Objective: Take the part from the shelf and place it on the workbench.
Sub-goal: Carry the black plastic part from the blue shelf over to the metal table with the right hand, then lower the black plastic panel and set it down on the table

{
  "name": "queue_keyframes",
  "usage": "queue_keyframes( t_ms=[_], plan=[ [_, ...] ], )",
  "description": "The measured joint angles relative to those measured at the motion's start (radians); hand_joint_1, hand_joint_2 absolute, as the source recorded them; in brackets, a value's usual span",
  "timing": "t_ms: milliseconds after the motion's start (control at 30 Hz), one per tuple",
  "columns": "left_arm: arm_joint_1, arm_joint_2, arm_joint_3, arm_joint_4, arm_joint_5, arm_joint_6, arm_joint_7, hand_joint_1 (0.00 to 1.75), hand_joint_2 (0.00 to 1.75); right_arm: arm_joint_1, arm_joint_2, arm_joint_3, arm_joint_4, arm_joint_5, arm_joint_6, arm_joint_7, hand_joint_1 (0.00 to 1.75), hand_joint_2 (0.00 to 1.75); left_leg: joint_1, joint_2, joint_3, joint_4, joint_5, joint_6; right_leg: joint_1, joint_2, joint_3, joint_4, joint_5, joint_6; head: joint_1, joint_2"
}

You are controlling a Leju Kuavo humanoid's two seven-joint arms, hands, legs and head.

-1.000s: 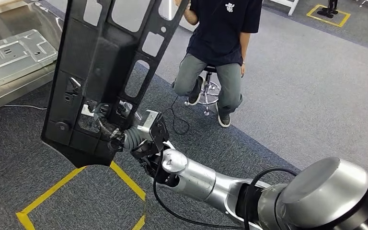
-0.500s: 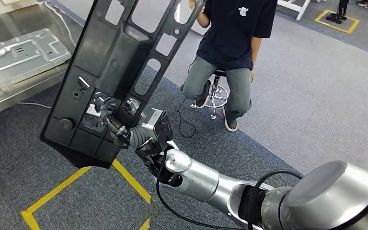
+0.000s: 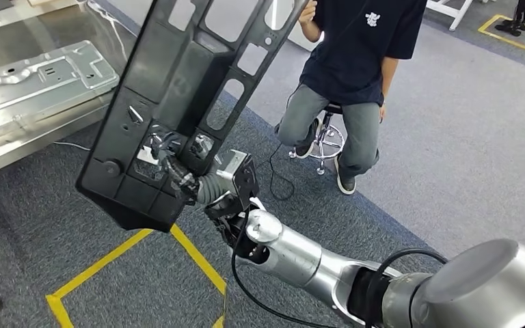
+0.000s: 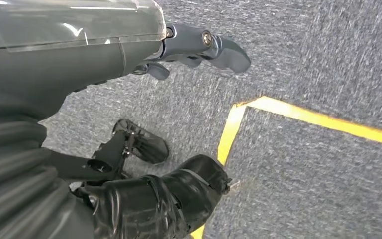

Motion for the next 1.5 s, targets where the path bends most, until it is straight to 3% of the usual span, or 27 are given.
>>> queue_keyframes(
  t_ms=[67,167,200,233,333,367,433,533,600,667,733,767,800,833,900,933,1000,1033,1100,1133,1200,1233,1267,1300,1400,1433,1500],
  plan=[
    [-0.002,0.0,0.0,0.0,0.0,0.0,0.0,0.0,1.75,0.0,0.0,-0.001,0.0,0.0,0.001,0.0,1.75,1.75,0.002,0.005,-0.023,0.054,-0.025,-0.011,-0.003,-0.001,0.016,-0.008,-0.006,-0.014,0.005,0.0],
    [0.001,0.0,0.0,0.0,0.001,-0.001,0.001,0.0,1.75,0.0,0.001,-0.001,0.0,0.0,0.003,0.0,1.75,1.75,0.003,0.008,-0.138,0.242,-0.078,-0.017,0.001,-0.002,0.036,-0.01,-0.023,-0.025,0.008,0.0],
    [0.004,0.0,0.0,0.0,0.001,-0.001,0.002,0.0,1.75,0.0,0.001,-0.001,0.0,0.0,0.003,0.0,1.75,1.75,0.004,0.008,-0.168,0.279,-0.076,-0.017,0.002,-0.001,0.042,-0.009,-0.029,-0.026,0.008,0.0],
    [0.006,0.0,0.0,0.0,0.002,-0.001,0.002,0.0,1.75,0.001,0.001,-0.001,0.001,0.0,0.003,0.0,1.75,1.75,0.003,0.008,-0.181,0.276,-0.051,-0.014,0.004,0.0,0.051,-0.009,-0.036,-0.026,0.008,0.0],
    [0.007,0.0,0.0,0.0,0.002,-0.001,0.002,0.0,1.75,0.001,0.001,-0.001,0.001,0.0,0.003,0.0,1.75,1.75,-0.004,0.009,-0.13,0.109,0.075,0.008,0.01,0.002,0.085,-0.012,-0.061,-0.022,0.007,0.0],
    [0.005,0.001,0.0,0.0,0.002,-0.001,0.002,0.0,1.75,0.001,0.001,-0.001,0.002,0.0,0.004,0.0,1.75,1.75,-0.009,0.009,-0.106,0.054,0.091,0.017,0.01,0.001,0.092,-0.015,-0.067,-0.019,0.008,0.0],
    [0.003,0.002,0.0,0.0,0.002,-0.001,0.002,0.0,1.75,0.001,0.001,-0.002,0.002,0.0,0.005,0.0,1.75,1.75,-0.017,0.01,-0.075,-0.002,0.082,0.03,0.01,0.001,0.103,-0.023,-0.072,-0.007,0.009,0.0],
    [0.003,0.001,0.0,0.0,0.003,-0.001,0.002,0.0,1.75,0.0,0.001,-0.002,0.002,0.0,0.005,0.0,1.75,1.75,-0.01,0.008,-0.039,-0.034,0.071,0.042,0.008,0.0,0.1,0.009,-0.064,0.007,0.022,0.001],
    [0.001,0.001,0.0,0.0,0.003,-0.001,0.002,0.0,1.75,-0.001,0.001,-0.002,0.001,0.0,0.006,0.001,1.75,1.75,-0.005,0.007,-0.011,-0.043,0.06,0.05,0.005,0.0,0.045,0.103,-0.078,0.015,0.034,0.001],
    [0.002,0.002,0.0,0.0,0.003,-0.001,0.002,0.0,1.75,0.002,0.001,-0.002,0.001,0.0,0.006,0.001,1.75,1.75,-0.003,0.006,0.012,-0.044,0.041,0.054,0.001,0.0,-0.041,0.215,-0.118,0.024,0.044,0.001],
    [0.007,0.001,0.0,0.0,0.006,-0.001,0.002,0.0,1.75,0.006,0.001,-0.002,0.002,0.0,0.006,0.002,1.75,1.75,-0.001,0.004,0.039,-0.044,0.018,0.051,-0.004,-0.001,-0.099,0.246,-0.139,0.032,0.051,0.001],
    [0.009,0.0,0.0,0.0,0.007,-0.001,0.003,0.0,1.75,0.007,0.001,-0.002,0.002,0.0,0.006,0.002,1.75,1.75,0.001,0.003,0.057,-0.043,0.004,0.047,-0.006,-0.002,-0.105,0.211,-0.12,0.036,0.056,0.001],
    [0.01,0.0,0.0,0.0,0.007,-0.001,0.003,0.0,1.75,0.007,0.001,-0.002,0.002,0.0,0.006,0.002,1.75,1.75,0.004,0.002,0.074,-0.042,-0.011,0.041,-0.009,-0.003,-0.098,0.155,-0.079,0.04,0.06,0.001],
    [0.01,0.0,0.0,0.0,0.007,-0.001,0.003,0.0,1.75,0.008,0.001,-0.002,0.003,0.0,0.006,0.002,1.75,1.75,0.005,0.002,0.092,-0.039,-0.029,0.034,-0.011,-0.005,-0.089,0.086,-0.014,0.042,0.065,0.001],
    [0.008,0.0,0.0,0.0,0.008,-0.001,0.003,0.0,1.75,0.008,0.001,-0.002,0.004,0.0,0.005,0.003,1.75,1.75,0.005,0.001,0.11,-0.037,-0.057,0.02,-0.011,-0.008,-0.073,0.005,0.063,0.032,0.07,0.001],
    [0.006,0.0,0.0,0.0,0.009,-0.001,0.003,0.0,1.75,0.01,0.001,-0.003,0.003,0.0,0.005,0.004,1.75,1.75,0.004,0.002,0.118,-0.039,-0.067,0.012,-0.007,-0.008,-0.07,-0.007,0.076,0.023,0.072,0.001],
    [0.005,0.0,0.0,0.0,0.009,-0.001,0.003,0.0,1.75,0.012,0.0,-0.003,0.001,-0.001,0.005,0.004,1.75,1.75,0.005,0.005,0.118,-0.025,-0.064,0.0,-0.005,-0.003,-0.056,-0.006,0.059,0.003,0.077,0.001],
    [0.005,0.001,0.0,0.0,0.01,-0.001,0.002,0.0,1.75,0.012,0.0,-0.003,-0.001,-0.001,0.005,0.005,1.75,1.75,0.006,0.006,0.11,0.002,-0.055,-0.005,-0.005,-0.002,-0.046,-0.009,0.05,-0.005,0.08,0.002],
    [0.004,0.002,0.0,0.0,0.011,-0.002,0.002,0.0,1.75,0.012,0.001,-0.003,-0.001,-0.002,0.005,0.006,1.75,1.75,0.009,0.008,0.049,0.106,-0.049,-0.011,-0.007,-0.001,-0.017,-0.016,0.031,-0.018,0.084,0.002],
    [0.003,0.002,0.0,0.0,0.013,-0.002,0.0,0.0,1.75,0.012,0.001,-0.003,-0.001,-0.002,0.005,0.006,1.75,1.75,0.009,0.009,0.006,0.164,-0.064,-0.012,-0.006,0.0,-0.001,-0.019,0.02,-0.022,0.084,0.002],
    [0.007,0.002,0.0,0.0,0.016,-0.003,-0.002,0.0,1.75,0.014,0.001,-0.003,0.0,-0.002,0.005,0.006,1.75,1.75,0.009,0.009,-0.077,0.24,-0.126,-0.01,-0.001,0.002,0.035,-0.021,-0.008,-0.025,0.085,0.003],
    [0.011,0.003,0.0,0.0,0.018,-0.004,-0.004,0.0,1.75,0.015,0.001,-0.003,0.0,-0.002,0.005,0.006,1.75,1.75,0.008,0.009,-0.105,0.243,-0.152,-0.005,0.002,0.002,0.056,-0.022,-0.024,-0.025,0.085,0.003],
    [0.015,0.005,0.0,0.0,0.019,-0.004,-0.006,0.0,1.75,0.016,0.002,-0.003,0.0,-0.002,0.004,0.006,1.75,1.75,0.005,0.009,-0.122,0.221,-0.157,0.003,0.005,0.003,0.08,-0.022,-0.041,-0.025,0.085,0.003],
    [0.018,0.007,0.0,0.0,0.019,-0.006,-0.009,0.0,1.75,0.017,0.003,-0.003,0.001,-0.002,0.003,0.006,1.75,1.75,0.001,0.009,-0.129,0.178,-0.13,0.014,0.009,0.002,0.105,-0.023,-0.058,-0.025,0.084,0.003],
    [0.026,0.012,0.0,0.0,0.024,-0.01,-0.021,0.0,1.75,0.018,0.007,-0.003,0.007,0.004,-0.002,0.007,1.75,1.75,-0.026,0.019,-0.131,0.029,0.089,0.053,0.016,-0.003,0.159,-0.027,-0.106,-0.02,0.087,0.003],
    [0.028,0.014,0.0,0.0,0.028,-0.011,-0.024,0.0,1.75,0.019,0.008,-0.003,0.009,0.008,-0.002,0.008,1.75,1.75,-0.034,0.021,-0.127,0.005,0.132,0.059,0.016,-0.003,0.172,-0.03,-0.116,-0.015,0.087,0.003],
    [0.024,0.017,0.0,0.0,0.037,-0.012,-0.026,0.0,1.75,0.017,0.011,-0.003,0.01,0.017,0.001,0.011,1.75,1.75,-0.036,0.017,-0.106,-0.012,0.13,0.061,0.016,-0.006,0.185,-0.021,-0.113,-0.004,0.09,0.004]
  ],
)
